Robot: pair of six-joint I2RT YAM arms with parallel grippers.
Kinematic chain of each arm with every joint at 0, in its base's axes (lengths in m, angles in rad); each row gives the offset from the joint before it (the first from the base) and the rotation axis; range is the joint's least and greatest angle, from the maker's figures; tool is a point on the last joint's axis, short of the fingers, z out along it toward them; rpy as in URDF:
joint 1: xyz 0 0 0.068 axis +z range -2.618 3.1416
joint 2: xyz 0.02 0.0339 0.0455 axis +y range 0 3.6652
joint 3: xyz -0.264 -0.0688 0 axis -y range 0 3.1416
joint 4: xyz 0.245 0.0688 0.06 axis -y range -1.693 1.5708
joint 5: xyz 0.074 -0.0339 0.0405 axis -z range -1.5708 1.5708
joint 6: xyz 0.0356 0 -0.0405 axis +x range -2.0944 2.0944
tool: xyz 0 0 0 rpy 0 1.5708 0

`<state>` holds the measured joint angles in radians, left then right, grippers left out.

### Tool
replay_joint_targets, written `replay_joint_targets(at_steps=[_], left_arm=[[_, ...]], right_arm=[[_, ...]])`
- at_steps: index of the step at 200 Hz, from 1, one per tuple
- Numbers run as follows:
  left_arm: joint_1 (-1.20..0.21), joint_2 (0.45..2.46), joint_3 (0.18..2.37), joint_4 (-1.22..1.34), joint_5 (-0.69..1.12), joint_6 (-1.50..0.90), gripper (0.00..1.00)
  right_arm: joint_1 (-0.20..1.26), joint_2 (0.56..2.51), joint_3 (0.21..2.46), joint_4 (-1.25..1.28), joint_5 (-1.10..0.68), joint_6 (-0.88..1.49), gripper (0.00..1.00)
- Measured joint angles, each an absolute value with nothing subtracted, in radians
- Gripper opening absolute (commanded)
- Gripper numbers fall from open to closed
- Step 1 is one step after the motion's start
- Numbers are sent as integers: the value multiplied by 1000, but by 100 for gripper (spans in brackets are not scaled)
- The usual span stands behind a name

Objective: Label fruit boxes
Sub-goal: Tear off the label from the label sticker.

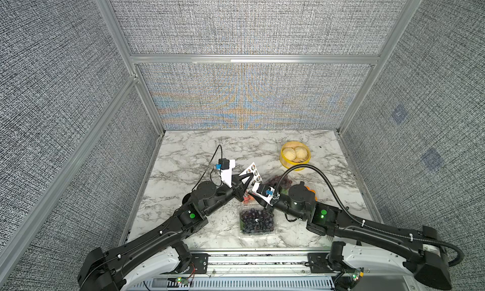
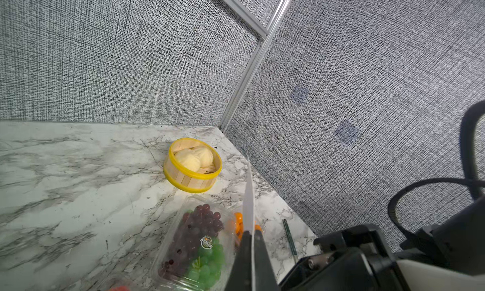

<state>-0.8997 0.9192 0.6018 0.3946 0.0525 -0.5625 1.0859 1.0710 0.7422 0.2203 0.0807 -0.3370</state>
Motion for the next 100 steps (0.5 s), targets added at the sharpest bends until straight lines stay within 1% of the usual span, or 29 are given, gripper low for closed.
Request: replay_joint_targets(at_steps=[32, 61, 67, 100], left_arm=[[-900, 921, 601, 396, 72, -569, 0], [-900, 920, 599, 402, 83, -574, 0], [-900, 920, 598, 403, 86, -576, 0], [-900, 918, 596, 402, 85, -577, 0]], right_arm=[[1086, 1082, 744, 221, 81, -347, 19], [1086, 1090, 744, 237, 80, -353, 1], [1086, 1091, 744, 237, 80, -352, 0], [1086, 1089, 738, 242, 77, -357, 0]])
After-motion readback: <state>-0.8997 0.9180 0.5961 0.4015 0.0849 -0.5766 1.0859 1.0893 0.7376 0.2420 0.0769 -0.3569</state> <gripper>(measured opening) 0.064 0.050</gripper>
